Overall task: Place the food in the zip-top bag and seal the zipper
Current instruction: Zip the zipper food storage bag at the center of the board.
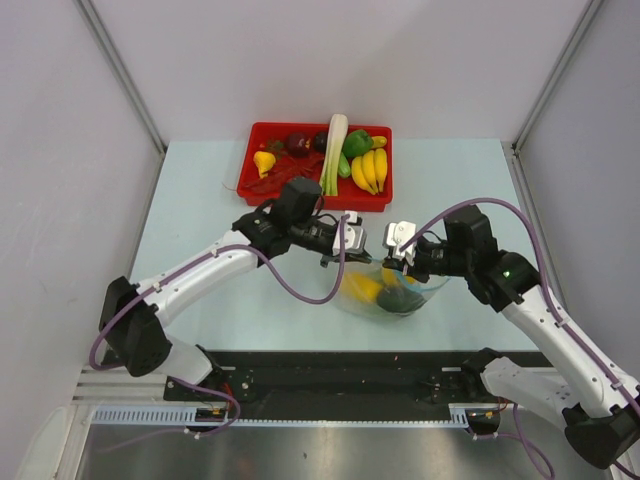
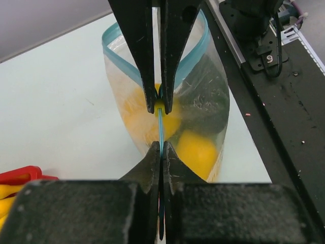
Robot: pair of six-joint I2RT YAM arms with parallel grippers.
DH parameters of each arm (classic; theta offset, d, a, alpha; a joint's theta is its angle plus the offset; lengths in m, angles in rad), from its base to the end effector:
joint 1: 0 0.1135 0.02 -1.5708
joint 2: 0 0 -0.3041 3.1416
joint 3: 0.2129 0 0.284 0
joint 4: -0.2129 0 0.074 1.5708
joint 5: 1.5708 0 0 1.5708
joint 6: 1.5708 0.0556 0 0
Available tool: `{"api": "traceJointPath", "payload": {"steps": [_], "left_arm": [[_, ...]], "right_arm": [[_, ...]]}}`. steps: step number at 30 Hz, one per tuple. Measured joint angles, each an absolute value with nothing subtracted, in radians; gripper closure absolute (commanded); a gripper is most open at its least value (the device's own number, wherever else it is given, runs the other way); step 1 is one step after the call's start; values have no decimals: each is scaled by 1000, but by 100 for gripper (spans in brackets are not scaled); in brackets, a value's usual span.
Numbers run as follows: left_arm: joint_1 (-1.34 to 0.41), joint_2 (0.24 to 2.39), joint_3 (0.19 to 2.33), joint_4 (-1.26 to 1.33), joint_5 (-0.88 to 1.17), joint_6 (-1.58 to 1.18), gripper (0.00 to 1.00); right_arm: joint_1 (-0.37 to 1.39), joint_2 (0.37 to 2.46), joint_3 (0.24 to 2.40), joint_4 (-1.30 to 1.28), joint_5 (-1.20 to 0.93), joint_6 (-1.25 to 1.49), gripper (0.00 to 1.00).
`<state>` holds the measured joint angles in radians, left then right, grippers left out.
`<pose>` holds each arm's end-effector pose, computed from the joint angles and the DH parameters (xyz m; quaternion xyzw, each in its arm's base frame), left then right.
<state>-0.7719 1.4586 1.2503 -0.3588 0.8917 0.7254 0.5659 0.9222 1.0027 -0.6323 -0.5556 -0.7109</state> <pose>0.2291 -0.2834 0.3585 0.6904 0.4383 -0.3880 0.4251 0.1627 0.1381 0.3744 -0.6077 0.5945 0.2048 0.4852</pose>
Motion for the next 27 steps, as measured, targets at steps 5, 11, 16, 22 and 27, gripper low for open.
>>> {"api": "traceJointPath", "payload": {"steps": [5,11,16,22,27], "left_arm": [[-755,1459,1252,-350,891,718,100],[-700,1436,1241,-311,914,652,100],[-649,1389,1207,-291,924,627,100],[-575,1366,1198,-294,925,628,100],[-516,1358,1191,-303,922,628,100]], "right_arm": [[569,922,1003,-627,-545,-720,100],[565,921,1010,-607,-533,-738,100],[530,902,1013,-612,-536,-755,100],[468,873,1014,-664,-539,-794,100],[399,851,1014,-731,-543,-837,100]]}}
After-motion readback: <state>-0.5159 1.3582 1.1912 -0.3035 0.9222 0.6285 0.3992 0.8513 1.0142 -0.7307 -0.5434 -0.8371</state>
